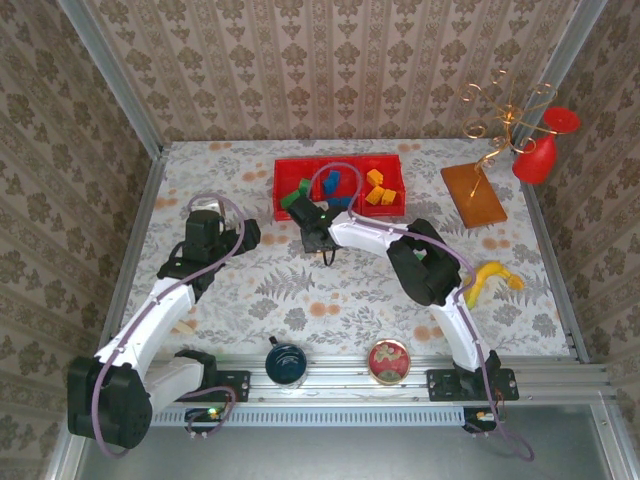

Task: Sort the legos into containers by color
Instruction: Pick up the lego from the center of the table, then place the lego in the container.

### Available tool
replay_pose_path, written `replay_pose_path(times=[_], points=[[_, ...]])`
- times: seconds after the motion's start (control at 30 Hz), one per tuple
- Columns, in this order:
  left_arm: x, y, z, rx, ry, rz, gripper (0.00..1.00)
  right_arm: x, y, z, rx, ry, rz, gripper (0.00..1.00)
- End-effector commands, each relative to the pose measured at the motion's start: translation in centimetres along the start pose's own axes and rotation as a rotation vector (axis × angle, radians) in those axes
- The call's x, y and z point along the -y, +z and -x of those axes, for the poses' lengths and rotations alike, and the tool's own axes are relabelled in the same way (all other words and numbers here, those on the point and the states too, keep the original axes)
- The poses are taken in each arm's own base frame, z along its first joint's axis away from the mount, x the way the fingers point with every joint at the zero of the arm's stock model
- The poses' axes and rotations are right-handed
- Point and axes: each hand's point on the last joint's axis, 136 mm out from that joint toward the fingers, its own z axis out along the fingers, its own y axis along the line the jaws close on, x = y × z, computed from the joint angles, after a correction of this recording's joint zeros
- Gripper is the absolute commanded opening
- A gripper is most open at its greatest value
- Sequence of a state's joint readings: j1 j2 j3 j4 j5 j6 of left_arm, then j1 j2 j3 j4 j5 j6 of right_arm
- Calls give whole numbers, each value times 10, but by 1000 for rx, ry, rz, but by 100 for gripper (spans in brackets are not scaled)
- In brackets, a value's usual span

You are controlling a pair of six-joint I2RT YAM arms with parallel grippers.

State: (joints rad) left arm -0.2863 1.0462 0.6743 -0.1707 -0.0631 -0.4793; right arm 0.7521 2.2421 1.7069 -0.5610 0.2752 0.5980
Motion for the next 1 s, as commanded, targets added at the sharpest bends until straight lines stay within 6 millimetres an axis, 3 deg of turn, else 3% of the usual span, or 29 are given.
replay_pose_path(times=[0.0,0.23,0.5,0.7,0.97], points=[[0,0,4,11,-19,-5,100,9,-31,18,51,17,24,22],[1,-1,6,16,-21,-7,100,46,-72,41,140,50,-7,20],[3,-1,7,18,-23,-14,100,121,-108,81,242,123,-83,21],[1,0,6,15,-24,-8,100,164,-102,100,255,138,-160,22],[2,2,6,7,-20,-8,100,186,-83,133,281,154,-180,23]])
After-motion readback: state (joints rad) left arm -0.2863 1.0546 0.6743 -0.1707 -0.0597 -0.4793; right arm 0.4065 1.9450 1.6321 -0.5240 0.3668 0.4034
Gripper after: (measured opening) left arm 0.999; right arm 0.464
